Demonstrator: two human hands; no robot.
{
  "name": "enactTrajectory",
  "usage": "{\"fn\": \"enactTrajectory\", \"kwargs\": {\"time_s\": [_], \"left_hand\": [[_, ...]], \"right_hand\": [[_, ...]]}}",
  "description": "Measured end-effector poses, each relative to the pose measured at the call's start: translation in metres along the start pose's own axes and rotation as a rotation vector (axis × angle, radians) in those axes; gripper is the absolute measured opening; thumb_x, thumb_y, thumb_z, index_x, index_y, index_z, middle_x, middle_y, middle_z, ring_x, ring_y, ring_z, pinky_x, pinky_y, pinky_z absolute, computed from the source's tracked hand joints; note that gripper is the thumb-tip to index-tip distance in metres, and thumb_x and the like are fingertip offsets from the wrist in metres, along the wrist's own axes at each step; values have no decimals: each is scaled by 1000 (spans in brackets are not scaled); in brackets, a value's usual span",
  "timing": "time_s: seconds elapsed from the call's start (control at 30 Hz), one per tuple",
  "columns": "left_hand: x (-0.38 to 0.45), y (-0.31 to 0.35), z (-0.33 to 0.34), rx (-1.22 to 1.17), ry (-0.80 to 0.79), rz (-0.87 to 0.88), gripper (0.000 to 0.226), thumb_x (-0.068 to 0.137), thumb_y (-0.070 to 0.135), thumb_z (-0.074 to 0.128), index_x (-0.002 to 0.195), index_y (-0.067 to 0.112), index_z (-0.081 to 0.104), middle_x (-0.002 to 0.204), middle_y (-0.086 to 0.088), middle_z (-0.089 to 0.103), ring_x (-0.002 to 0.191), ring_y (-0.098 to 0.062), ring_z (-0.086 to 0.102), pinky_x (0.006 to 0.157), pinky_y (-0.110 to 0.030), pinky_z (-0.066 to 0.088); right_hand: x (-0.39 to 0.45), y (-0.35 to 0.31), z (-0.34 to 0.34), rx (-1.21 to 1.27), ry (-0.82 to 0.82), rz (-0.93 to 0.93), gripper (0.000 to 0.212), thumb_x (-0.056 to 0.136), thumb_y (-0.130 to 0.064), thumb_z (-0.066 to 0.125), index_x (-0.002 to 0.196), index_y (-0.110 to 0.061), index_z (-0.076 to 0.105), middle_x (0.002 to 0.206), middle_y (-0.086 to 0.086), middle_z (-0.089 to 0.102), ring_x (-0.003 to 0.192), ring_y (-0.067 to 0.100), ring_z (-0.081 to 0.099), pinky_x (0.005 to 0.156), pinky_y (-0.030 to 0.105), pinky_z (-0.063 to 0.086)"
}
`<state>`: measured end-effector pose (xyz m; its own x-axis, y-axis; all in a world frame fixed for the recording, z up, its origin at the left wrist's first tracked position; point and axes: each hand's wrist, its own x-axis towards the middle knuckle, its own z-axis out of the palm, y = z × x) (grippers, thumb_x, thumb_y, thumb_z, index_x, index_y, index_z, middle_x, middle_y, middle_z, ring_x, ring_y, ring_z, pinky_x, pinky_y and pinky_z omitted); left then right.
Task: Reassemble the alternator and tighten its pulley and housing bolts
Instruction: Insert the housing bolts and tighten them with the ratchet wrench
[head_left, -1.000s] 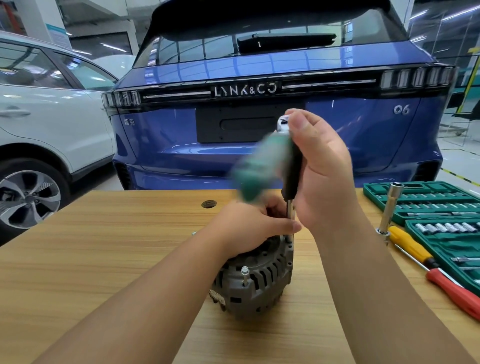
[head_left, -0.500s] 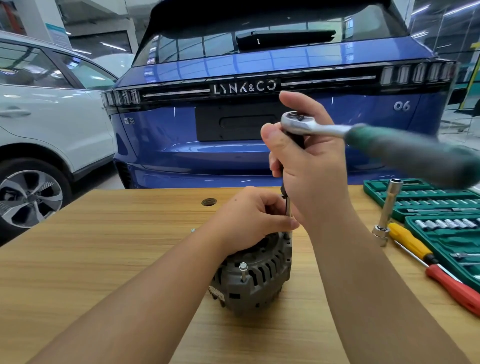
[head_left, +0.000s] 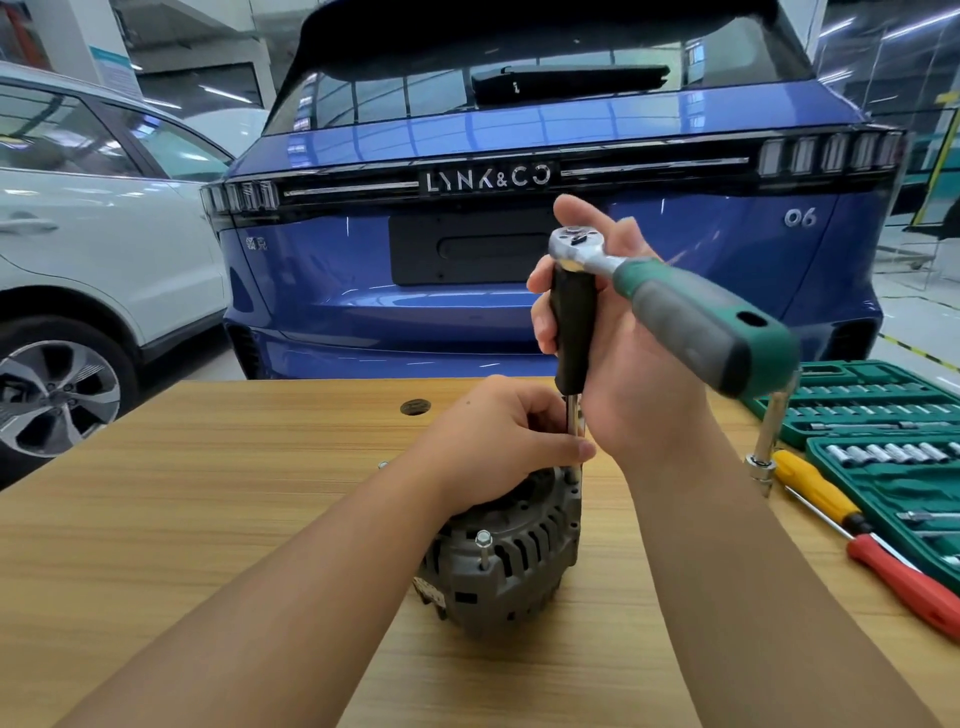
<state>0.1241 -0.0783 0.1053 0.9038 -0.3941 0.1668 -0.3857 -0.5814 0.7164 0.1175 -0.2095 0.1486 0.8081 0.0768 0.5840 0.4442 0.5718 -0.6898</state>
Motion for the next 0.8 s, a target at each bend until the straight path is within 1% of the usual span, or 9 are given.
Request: {"fn": "enactTrajectory", "kwargs": {"time_s": [0.07,0.13,0.23,0.3,0.33,0.43,0.63,0.73,0.8], "left_hand": [[0,0,0,17,3,6,13,87,41,79,85,29,75,83,9,74,76,-6,68,76,-34,56],[1,1,0,32,-15,13,10,88,42,78,85,33,74,84,12,74,78,-4,68,77,-32,56],[1,2,1,26,-24,11,8,88,42,77,85,36,74,85,15,74,79,-3,68,75,-30,54],[1,1,1,33,-15,12,8,88,43,76,86,35,74,85,14,74,78,-2,67,72,-28,50],[1,1,1,30,-14,10,9,88,43,76,88,35,74,85,13,74,78,-4,68,73,-29,51],[1,1,1,8,-17,3,8,89,41,76,93,34,75,87,11,75,83,-9,70,81,-36,57],[1,3,2,23,-13,1,11,91,41,74,99,34,76,90,12,76,84,-6,70,82,-34,57],[1,2,2,21,-8,-1,8,90,42,75,94,35,75,88,13,75,81,-4,69,78,-30,55],[1,1,2,16,0,-7,8,88,42,76,91,35,75,87,12,75,79,-4,68,75,-30,54]], "right_hand": [[-3,2,4,-67,104,-43,31,88,-41,67,104,-15,62,76,6,53,57,18,41,51,26,34],[-4,1,5,-201,233,-122,29,91,-32,71,91,-6,60,69,8,41,55,22,27,48,32,25],[-3,1,3,-272,277,-125,35,93,-21,72,95,10,56,69,18,31,59,28,22,50,36,23],[-4,0,2,-245,208,-81,21,95,-17,70,102,0,59,70,14,40,56,21,31,49,27,30],[-4,1,2,-220,163,-81,15,94,-13,69,107,-10,61,70,5,47,56,15,37,51,24,37],[-5,8,2,-220,87,-212,34,93,-4,65,118,-27,60,75,-9,53,58,12,44,56,24,44],[-5,13,-1,-351,77,-285,36,93,-15,66,124,-33,60,79,-6,55,63,16,47,60,28,45],[-5,10,0,-243,68,-193,42,84,-16,64,122,-33,62,76,0,58,60,16,48,58,28,44],[4,-1,4,-177,30,-45,47,70,-28,62,117,-32,61,71,1,64,55,19,50,55,32,41]]}}
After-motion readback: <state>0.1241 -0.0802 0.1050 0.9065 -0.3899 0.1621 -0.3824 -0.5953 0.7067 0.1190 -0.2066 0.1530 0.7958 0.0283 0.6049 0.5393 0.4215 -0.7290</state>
